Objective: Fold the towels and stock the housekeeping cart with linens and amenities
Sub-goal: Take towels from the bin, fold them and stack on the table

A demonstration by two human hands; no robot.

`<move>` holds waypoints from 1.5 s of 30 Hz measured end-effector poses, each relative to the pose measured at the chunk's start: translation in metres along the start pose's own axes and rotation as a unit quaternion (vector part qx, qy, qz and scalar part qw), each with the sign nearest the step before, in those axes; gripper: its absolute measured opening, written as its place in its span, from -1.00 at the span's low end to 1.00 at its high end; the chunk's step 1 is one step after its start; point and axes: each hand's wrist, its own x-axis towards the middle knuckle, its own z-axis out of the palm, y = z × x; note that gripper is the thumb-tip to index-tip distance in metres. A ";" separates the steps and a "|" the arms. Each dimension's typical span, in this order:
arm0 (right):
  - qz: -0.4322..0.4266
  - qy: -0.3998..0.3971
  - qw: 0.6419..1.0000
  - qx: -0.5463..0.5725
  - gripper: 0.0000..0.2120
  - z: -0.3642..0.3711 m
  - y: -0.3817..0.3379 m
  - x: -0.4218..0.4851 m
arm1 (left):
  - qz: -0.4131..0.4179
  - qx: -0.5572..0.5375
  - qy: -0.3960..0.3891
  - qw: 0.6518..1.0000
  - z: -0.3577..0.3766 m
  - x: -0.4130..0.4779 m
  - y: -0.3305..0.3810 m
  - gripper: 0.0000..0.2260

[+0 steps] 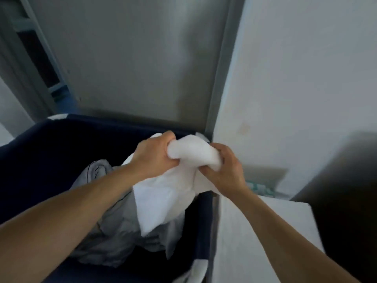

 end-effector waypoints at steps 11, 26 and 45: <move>-0.010 -0.010 0.997 0.079 -0.03 -0.180 -0.051 -0.029 | 0.046 -0.342 0.121 0.931 -0.083 0.027 0.184 -0.62; 0.135 0.191 0.965 -0.116 -0.49 -0.239 -0.008 -0.071 | -0.002 -0.358 -0.157 0.920 0.034 0.023 0.186 -0.48; 0.291 -0.089 0.926 -0.221 -0.59 -0.219 0.189 -0.143 | -0.057 -0.220 -0.091 0.969 0.147 0.007 0.243 -0.91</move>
